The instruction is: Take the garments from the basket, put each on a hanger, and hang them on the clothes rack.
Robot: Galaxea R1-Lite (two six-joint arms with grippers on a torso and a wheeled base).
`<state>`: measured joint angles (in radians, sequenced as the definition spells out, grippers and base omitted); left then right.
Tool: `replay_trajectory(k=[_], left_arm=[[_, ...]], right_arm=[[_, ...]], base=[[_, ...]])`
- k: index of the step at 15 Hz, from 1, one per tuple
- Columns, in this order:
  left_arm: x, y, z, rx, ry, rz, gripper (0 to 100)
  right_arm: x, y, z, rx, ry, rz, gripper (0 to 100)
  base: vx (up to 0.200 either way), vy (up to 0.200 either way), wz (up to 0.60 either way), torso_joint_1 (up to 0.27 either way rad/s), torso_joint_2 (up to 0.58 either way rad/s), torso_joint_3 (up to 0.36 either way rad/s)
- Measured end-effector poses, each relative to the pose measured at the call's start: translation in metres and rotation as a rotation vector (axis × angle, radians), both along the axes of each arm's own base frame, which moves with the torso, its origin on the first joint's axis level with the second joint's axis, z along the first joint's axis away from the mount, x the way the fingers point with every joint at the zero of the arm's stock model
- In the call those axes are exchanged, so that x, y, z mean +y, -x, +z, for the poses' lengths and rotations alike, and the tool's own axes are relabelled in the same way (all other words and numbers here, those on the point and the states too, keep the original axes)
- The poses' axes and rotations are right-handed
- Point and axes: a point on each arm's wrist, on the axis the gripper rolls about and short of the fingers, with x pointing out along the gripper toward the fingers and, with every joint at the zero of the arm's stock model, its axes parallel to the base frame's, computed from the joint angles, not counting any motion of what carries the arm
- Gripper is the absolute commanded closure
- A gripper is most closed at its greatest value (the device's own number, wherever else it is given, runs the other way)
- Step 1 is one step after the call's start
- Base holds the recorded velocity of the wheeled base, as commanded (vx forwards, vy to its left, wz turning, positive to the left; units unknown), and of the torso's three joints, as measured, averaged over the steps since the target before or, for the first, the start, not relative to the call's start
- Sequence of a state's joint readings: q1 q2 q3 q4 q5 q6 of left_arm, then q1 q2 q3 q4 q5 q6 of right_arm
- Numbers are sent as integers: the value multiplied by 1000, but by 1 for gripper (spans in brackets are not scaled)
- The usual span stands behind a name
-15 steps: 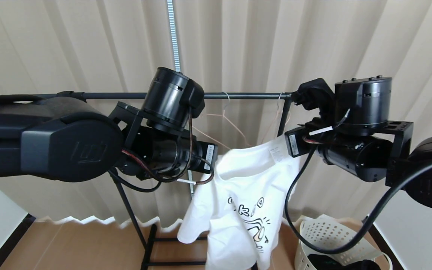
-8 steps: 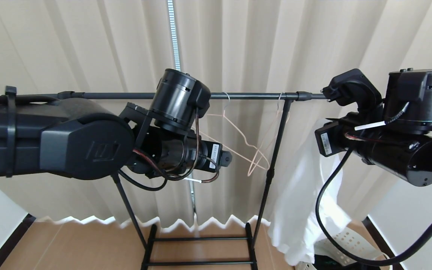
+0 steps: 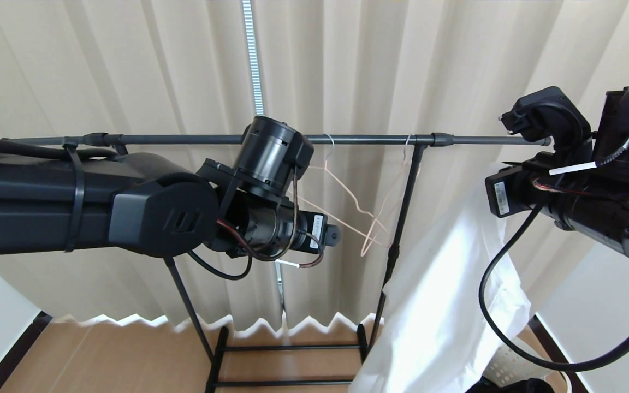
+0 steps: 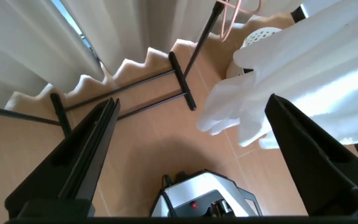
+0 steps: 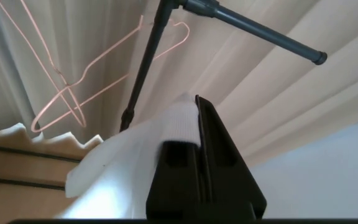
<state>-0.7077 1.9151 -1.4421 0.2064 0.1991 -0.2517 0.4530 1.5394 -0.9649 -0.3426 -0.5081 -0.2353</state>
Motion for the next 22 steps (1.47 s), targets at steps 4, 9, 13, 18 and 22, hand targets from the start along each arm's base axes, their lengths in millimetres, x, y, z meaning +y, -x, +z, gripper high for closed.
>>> replay_trajectory(k=[4, 9, 13, 18, 22], left_arm=[[-1, -2, -5, 11, -8, 4, 0], [-7, -17, -8, -43, 33, 55, 0], [-17, -53, -16, -92, 30, 138, 0], [-38, -98, -31, -135, 71, 170, 0], [-48, -124, -57, -128, 76, 203, 0]], right_arm=[[-7, 5, 0, 4, 27, -6, 100], [-8, 8, 2, 0, 28, -4, 100], [-8, 8, 3, -5, 25, -5, 100], [-8, 8, 2, -5, 25, -5, 100], [-8, 7, 2, -2, 26, -5, 100]], base=[[150, -150, 0, 1, 0, 2], [0, 0, 0, 0, 0, 0], [0, 0, 0, 0, 0, 0], [0, 0, 0, 0, 0, 0], [0, 0, 0, 0, 0, 0]])
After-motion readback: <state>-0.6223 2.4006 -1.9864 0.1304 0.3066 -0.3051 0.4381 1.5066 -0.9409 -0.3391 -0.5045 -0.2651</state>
